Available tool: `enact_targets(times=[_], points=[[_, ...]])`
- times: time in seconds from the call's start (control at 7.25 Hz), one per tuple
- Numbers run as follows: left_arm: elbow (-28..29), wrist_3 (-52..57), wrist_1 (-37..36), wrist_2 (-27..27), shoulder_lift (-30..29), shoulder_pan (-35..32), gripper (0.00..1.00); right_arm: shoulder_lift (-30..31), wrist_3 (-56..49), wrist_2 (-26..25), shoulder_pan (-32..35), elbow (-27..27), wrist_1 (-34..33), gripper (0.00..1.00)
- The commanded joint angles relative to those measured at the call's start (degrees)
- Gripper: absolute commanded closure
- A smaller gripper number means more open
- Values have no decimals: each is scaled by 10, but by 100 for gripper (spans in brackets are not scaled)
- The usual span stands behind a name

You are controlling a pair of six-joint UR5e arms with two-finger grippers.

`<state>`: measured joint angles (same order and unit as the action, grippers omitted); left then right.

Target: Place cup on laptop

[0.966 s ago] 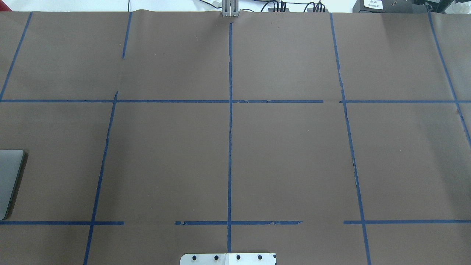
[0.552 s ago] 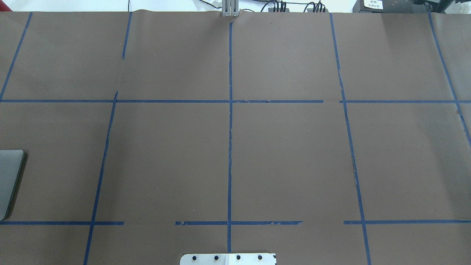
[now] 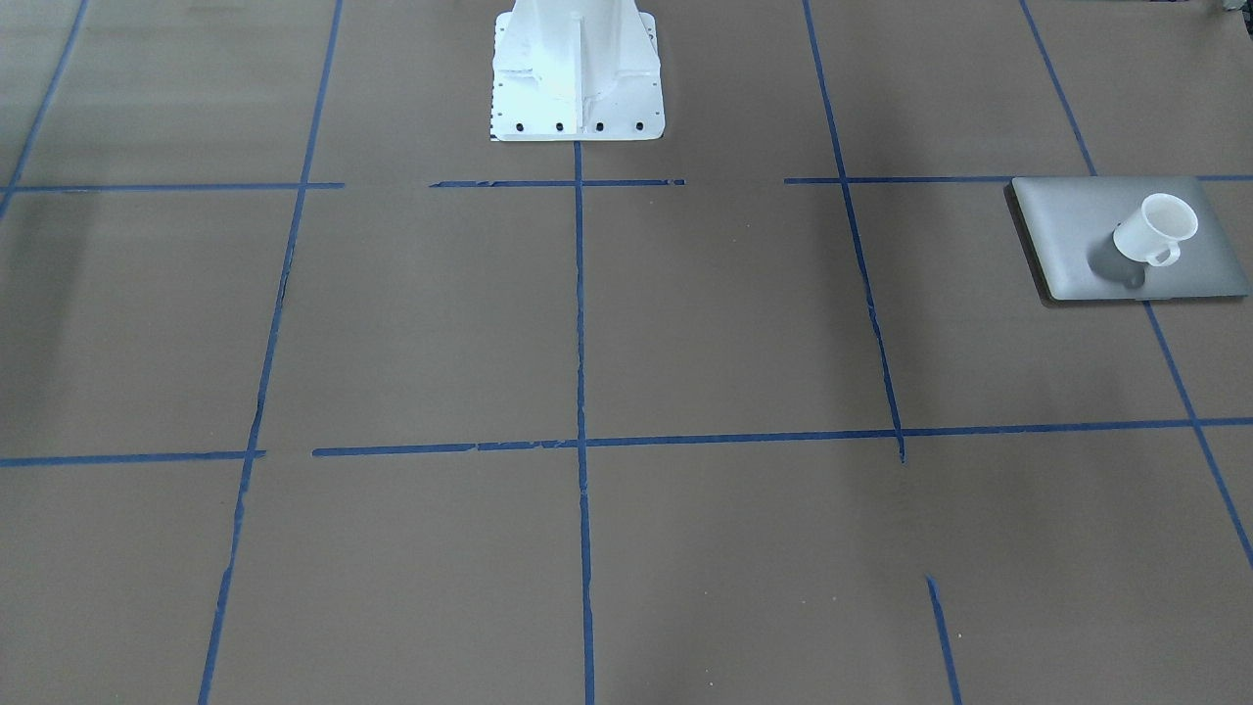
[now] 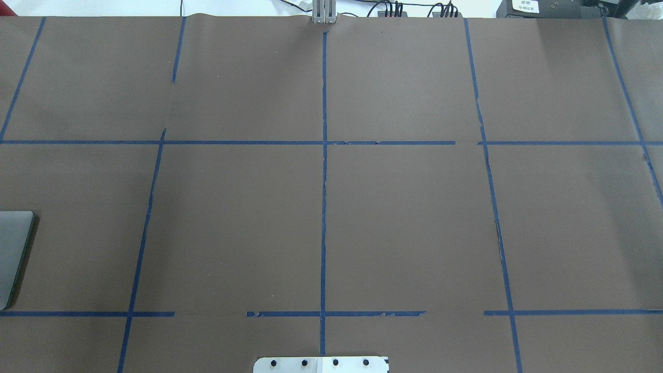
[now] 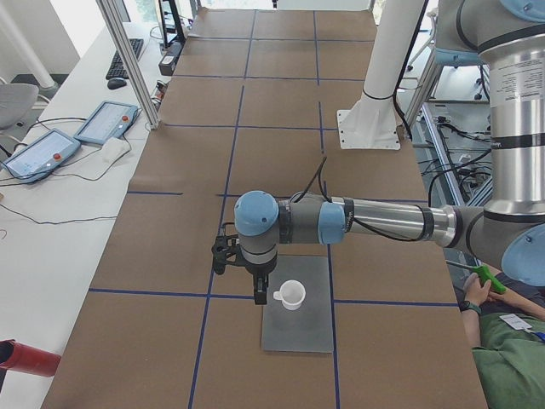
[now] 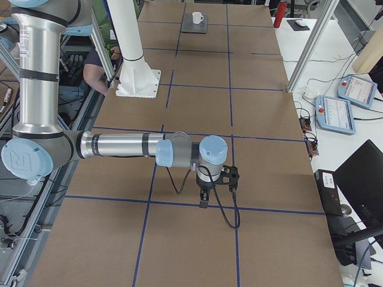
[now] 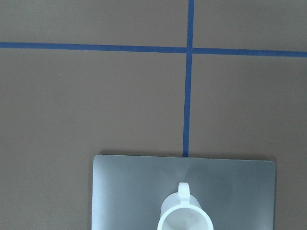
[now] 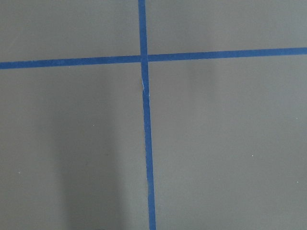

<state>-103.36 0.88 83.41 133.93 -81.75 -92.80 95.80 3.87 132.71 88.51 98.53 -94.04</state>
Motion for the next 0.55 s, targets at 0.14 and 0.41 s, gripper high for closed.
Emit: enact_targets(times=[0.14, 0.41], points=[[4, 0, -1, 0, -1, -1, 0, 0, 0, 0, 0, 0, 0, 0], [6, -1, -4, 0, 1, -1, 0, 0, 0, 0, 0, 0, 0, 0]])
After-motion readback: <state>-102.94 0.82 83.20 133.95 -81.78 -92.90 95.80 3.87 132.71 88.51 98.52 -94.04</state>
